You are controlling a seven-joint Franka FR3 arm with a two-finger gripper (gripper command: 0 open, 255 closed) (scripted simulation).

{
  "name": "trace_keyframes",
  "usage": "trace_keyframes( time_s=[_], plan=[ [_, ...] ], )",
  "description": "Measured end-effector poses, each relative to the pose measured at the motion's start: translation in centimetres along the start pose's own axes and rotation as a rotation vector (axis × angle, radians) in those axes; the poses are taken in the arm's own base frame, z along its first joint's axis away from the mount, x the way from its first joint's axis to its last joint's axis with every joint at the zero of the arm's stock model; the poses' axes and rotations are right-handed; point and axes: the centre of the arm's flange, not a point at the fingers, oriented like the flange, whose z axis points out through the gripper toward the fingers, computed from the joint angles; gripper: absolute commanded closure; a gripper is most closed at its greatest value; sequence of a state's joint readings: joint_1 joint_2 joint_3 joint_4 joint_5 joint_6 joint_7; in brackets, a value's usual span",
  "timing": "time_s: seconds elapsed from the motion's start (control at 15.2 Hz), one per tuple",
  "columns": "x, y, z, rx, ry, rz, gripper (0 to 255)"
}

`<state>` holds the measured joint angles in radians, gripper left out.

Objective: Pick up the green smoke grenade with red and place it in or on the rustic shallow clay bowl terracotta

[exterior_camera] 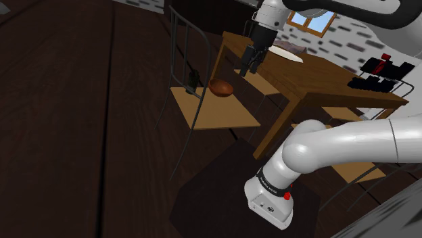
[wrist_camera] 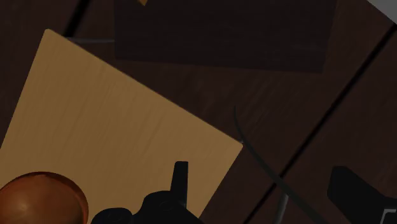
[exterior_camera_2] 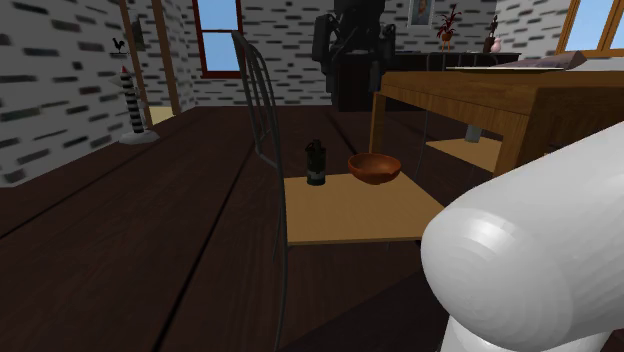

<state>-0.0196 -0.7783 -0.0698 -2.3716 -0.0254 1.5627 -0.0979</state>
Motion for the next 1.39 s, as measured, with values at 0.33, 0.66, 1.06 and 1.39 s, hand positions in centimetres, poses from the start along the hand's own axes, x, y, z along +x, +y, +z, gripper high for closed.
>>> trace_keyframes(
  time_s=[0.33, 0.66, 1.06, 1.39],
  plan=[
    [2.4, 1.3, 2.5, -0.003, 0.032, -0.007, 0],
    [5.8, 4.5, 6.0, -0.009, 0.090, -0.018, 0],
    [10.8, 8.0, 10.1, -0.016, 0.160, -0.032, 0],
    [14.9, 10.4, 13.2, -0.022, 0.219, -0.045, 0]
  ],
)
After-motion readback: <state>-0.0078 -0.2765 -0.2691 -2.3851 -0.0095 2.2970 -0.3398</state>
